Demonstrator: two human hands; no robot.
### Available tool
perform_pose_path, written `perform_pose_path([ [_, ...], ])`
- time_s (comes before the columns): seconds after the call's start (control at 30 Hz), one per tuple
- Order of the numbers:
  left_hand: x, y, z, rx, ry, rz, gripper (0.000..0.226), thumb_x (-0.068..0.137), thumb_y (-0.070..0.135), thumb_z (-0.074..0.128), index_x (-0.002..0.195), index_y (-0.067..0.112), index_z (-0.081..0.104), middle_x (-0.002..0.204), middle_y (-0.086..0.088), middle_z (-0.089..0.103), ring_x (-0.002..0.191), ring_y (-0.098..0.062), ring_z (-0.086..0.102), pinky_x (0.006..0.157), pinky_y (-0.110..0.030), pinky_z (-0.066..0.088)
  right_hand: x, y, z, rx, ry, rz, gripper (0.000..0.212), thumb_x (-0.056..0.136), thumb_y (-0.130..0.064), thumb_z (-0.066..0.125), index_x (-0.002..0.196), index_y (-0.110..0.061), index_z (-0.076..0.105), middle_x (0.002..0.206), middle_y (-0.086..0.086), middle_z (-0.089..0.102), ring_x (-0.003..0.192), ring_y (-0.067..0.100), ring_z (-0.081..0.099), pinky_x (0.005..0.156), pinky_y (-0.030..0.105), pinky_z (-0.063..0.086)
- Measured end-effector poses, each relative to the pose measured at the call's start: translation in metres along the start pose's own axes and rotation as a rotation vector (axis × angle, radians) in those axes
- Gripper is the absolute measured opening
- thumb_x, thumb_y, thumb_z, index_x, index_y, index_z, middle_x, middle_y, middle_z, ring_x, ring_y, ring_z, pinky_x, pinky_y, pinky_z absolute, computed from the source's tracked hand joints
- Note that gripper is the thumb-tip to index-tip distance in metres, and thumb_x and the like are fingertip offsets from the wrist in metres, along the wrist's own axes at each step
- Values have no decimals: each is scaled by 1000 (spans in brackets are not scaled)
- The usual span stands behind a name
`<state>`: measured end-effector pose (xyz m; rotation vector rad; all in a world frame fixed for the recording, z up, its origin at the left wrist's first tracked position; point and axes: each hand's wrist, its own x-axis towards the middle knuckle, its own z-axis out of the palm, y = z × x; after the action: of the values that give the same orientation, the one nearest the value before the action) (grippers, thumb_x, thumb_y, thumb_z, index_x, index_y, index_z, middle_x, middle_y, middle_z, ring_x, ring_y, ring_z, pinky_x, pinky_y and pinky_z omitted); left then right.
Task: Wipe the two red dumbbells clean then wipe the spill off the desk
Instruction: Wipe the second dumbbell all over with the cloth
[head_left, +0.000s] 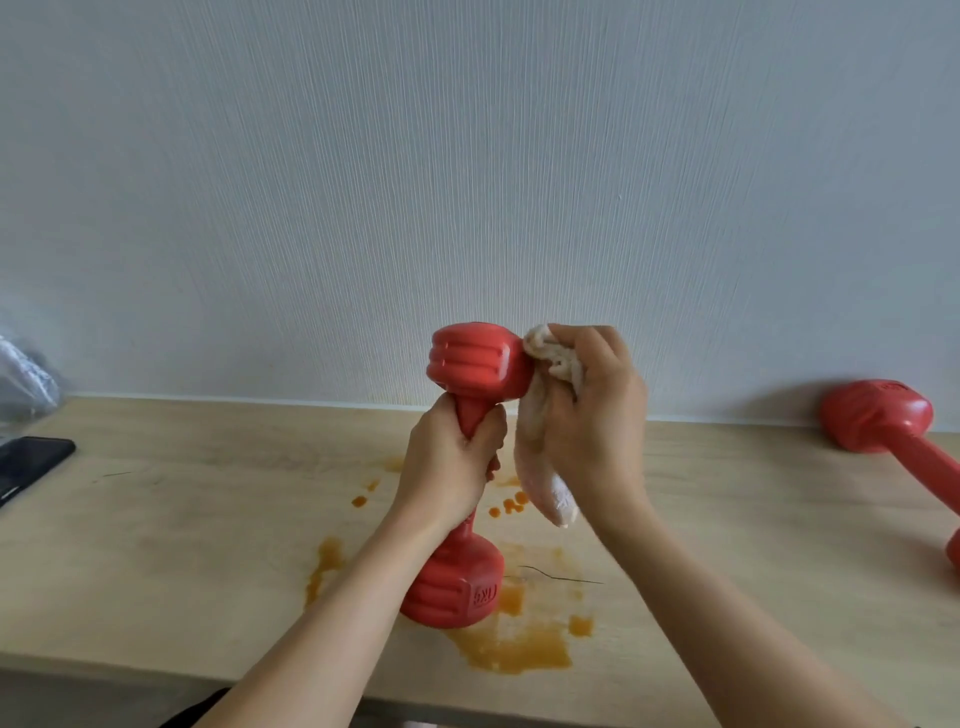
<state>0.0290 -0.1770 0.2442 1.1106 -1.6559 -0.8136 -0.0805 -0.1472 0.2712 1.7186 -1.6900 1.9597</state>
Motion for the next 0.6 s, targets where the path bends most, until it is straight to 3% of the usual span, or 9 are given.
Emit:
perform_pose_path([
  [0.07,2,2,-1,4,27,-11,20,88,14,52,69,9,51,51,1,55,37,-3,49,42,-12,36,-12,-7,5,-43,-34,-165,33,73,9,56,101,-6,66,99,5,58,86,16,58,74,15,42],
  [0.13,2,1,-2,14,37,-10,21,87,14,52,67,8,52,48,1,55,37,-5,50,41,-12,35,-15,-9,8,-47,-49,-219,33,73,10,58,101,-6,65,98,4,57,86,15,56,74,15,42],
  [0.2,1,-1,-1,25,23,-18,22,87,15,53,66,11,52,46,2,56,39,-8,52,42,-16,38,-9,-8,5,22,-36,-125,27,78,6,54,100,-7,65,98,0,55,82,5,54,73,5,37],
  [0.3,2,-1,0,9,-9,-23,21,86,16,54,66,14,52,46,2,56,40,-10,52,44,-18,39,0,-4,-1,72,-68,34,25,85,2,53,104,-9,65,103,1,57,85,-4,53,75,2,37],
  [0.4,0,0,-1,-26,-53,21,21,83,22,55,65,13,52,46,2,54,42,-11,51,45,-21,39,7,4,-4,114,-83,182,20,88,-2,56,103,-11,66,100,1,64,88,6,60,81,18,47],
  [0.47,-2,0,-2,-73,-84,43,20,81,26,57,65,15,51,48,2,53,46,-13,51,48,-29,41,12,8,-9,191,-89,247,16,89,-3,56,93,-14,67,85,-2,68,80,6,63,76,26,51],
  [0.6,-5,5,-7,-358,-249,-41,18,88,8,59,71,8,53,53,2,54,51,-13,53,54,-29,47,11,10,-19,316,-164,331,14,89,0,56,87,-8,68,79,9,69,75,18,67,71,35,54],
])
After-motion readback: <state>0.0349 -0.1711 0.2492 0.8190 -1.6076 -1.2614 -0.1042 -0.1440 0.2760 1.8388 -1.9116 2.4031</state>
